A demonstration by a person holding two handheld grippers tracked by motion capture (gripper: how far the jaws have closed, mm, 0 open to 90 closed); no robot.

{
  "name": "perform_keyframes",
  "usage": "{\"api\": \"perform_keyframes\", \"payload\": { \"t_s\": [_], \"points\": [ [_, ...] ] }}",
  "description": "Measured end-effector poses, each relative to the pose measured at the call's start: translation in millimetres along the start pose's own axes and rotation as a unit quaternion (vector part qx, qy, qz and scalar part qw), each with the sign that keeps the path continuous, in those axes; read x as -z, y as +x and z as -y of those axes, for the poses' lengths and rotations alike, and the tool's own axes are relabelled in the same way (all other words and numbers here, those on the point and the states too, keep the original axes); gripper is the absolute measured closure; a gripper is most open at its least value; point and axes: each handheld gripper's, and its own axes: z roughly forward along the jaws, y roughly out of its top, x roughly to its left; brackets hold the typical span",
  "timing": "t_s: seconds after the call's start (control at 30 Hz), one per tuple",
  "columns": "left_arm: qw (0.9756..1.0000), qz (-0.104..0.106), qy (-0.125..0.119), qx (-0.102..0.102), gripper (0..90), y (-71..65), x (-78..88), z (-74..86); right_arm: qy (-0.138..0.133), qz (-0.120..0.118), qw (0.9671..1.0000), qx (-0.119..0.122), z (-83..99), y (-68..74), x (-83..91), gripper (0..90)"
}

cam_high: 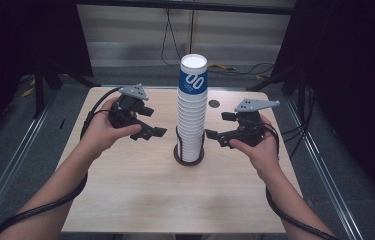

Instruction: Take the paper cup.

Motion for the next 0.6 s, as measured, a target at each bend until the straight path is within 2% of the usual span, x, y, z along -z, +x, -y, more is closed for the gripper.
{"api": "perform_keyframes", "payload": {
  "t_s": [0.13,0.17,0.27,0.43,0.5,0.6],
  "points": [
    [1.0000,0.000,-0.004,-0.003,16.2,-3.0,-3.1,-10.3,-0.010,-0.005,0.9999,-0.006,-5.3,-2.2,-0.5,12.9],
    [1.0000,0.002,0.002,-0.004,16.3,-3.4,-4.4,-13.2,-0.011,-0.008,0.9999,-0.007,-6.2,-2.5,-0.9,12.9],
    [0.9999,0.000,0.007,-0.009,16.4,-3.2,-6.3,-18.9,-0.008,0.001,1.0000,-0.002,-9.3,-3.1,-2.1,12.9],
    [1.0000,0.001,0.004,-0.007,16.4,-0.3,-5.4,-29.7,-0.020,-0.008,0.9997,-0.015,-13.3,-4.7,-3.7,12.8],
    [0.9999,-0.003,-0.005,-0.010,16.3,0.8,-3.1,-35.3,-0.016,0.000,0.9998,-0.011,-16.2,-3.8,-3.9,12.8],
    [0.9999,-0.001,-0.013,-0.006,15.9,2.2,-1.7,-45.0,-0.021,-0.009,0.9997,-0.008,-20.6,-2.1,-6.5,12.8]
  ]
}}
